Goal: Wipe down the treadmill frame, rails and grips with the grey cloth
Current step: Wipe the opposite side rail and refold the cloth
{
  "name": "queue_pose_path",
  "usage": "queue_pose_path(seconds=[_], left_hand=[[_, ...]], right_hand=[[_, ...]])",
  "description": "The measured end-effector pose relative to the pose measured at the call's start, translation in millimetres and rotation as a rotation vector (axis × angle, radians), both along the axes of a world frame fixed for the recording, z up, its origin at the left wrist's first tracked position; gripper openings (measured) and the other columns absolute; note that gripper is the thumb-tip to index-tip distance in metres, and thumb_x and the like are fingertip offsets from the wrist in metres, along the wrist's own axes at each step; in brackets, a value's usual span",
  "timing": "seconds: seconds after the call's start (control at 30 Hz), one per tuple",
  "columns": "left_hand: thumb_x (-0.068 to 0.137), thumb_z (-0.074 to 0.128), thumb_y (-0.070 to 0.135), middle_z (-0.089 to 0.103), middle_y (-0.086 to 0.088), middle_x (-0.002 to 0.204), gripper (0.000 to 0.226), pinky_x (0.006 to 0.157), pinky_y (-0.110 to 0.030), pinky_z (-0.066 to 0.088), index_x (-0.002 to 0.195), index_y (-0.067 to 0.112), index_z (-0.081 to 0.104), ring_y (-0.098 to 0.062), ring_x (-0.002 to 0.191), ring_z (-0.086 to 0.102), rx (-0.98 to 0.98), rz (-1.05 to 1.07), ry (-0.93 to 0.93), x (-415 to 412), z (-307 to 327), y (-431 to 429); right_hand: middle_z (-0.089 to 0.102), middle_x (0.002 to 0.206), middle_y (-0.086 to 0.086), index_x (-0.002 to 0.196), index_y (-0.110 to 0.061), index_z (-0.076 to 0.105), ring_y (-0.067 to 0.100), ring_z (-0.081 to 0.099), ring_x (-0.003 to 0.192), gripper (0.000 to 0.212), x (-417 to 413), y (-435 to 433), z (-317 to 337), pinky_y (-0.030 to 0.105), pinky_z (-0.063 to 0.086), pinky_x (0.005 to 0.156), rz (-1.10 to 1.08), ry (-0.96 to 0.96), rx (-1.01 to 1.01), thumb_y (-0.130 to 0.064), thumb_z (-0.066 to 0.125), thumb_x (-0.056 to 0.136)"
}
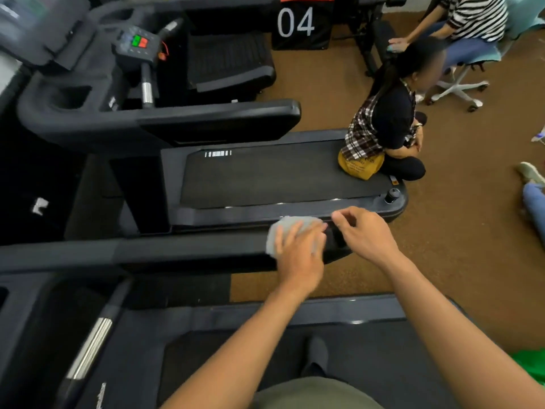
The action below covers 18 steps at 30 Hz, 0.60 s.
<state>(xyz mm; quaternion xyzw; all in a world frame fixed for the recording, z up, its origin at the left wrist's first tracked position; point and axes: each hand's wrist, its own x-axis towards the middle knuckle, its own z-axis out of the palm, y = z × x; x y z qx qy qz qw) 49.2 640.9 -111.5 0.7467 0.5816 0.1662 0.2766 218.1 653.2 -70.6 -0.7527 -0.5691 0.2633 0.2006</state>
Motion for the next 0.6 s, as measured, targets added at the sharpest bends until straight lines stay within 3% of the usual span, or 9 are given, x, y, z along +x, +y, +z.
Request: queue_pose_path(seconds=[0.07,0.13,0.27,0.37,0.5,0.6], left_hand=[[0.111,0.033,0.039,0.048,0.013,0.161,0.046,0.131,-0.044,-0.003,0.151,0.034,0.053,-0.017,0.159,0.025,0.085,-0.123,0.017,25,-10,-17],[0.109,0.038,0.035,0.048,0.008,0.162,0.044,0.131,-0.051,0.009,0.15,0.029,0.055,-0.022,0.16,0.026,0.259,-0.248,0.11,19,-24,-22],[0.109,0.054,0.035,0.056,0.001,0.156,0.034,0.124,-0.056,0.031,0.139,0.025,0.067,-0.028,0.157,0.033,0.587,-0.436,0.255,-33,-48,-23],[0.11,0.055,0.036,0.043,0.003,0.166,0.045,0.122,-0.056,0.035,0.154,0.029,0.054,-0.026,0.157,0.033,0.632,-0.472,0.402,-92,-55,-26],[0.11,0.052,0.034,0.04,0.0,0.167,0.048,0.122,-0.061,0.034,0.158,0.027,0.046,-0.029,0.155,0.036,0.583,-0.273,0.45,-181,-54,-27],[0.11,0.042,0.033,0.029,-0.005,0.17,0.054,0.12,-0.068,0.03,0.161,0.018,0.035,-0.033,0.159,0.025,0.394,0.108,0.393,-242,-49,-27]], right_hand=[[0.078,0.102,-0.001,0.108,-0.02,0.075,0.022,0.071,0.097,0.037,3,1,-1,0.031,0.044,0.075,0.004,-0.002,0.04,-0.047,0.05,0.105],[0.078,0.099,0.0,0.105,-0.02,0.075,0.025,0.071,0.096,0.035,-4,0,-3,0.034,0.048,0.078,0.06,-0.022,0.076,-0.046,0.052,0.104],[0.074,0.118,0.001,0.117,-0.025,0.073,0.027,0.064,0.109,0.032,-37,-4,-14,0.042,0.048,0.099,0.257,-0.142,0.124,-0.046,0.059,0.098],[0.073,0.124,0.003,0.127,-0.024,0.069,0.028,0.063,0.115,0.042,-62,-2,-19,0.044,0.047,0.102,0.355,-0.18,0.123,-0.051,0.055,0.097],[0.071,0.128,0.004,0.135,-0.021,0.065,0.029,0.06,0.121,0.047,-81,1,-18,0.042,0.042,0.104,0.443,-0.185,0.107,-0.051,0.056,0.1],[0.069,0.13,0.001,0.138,-0.023,0.062,0.026,0.058,0.124,0.048,-84,3,-16,0.04,0.04,0.105,0.472,-0.186,0.085,-0.053,0.052,0.101]])
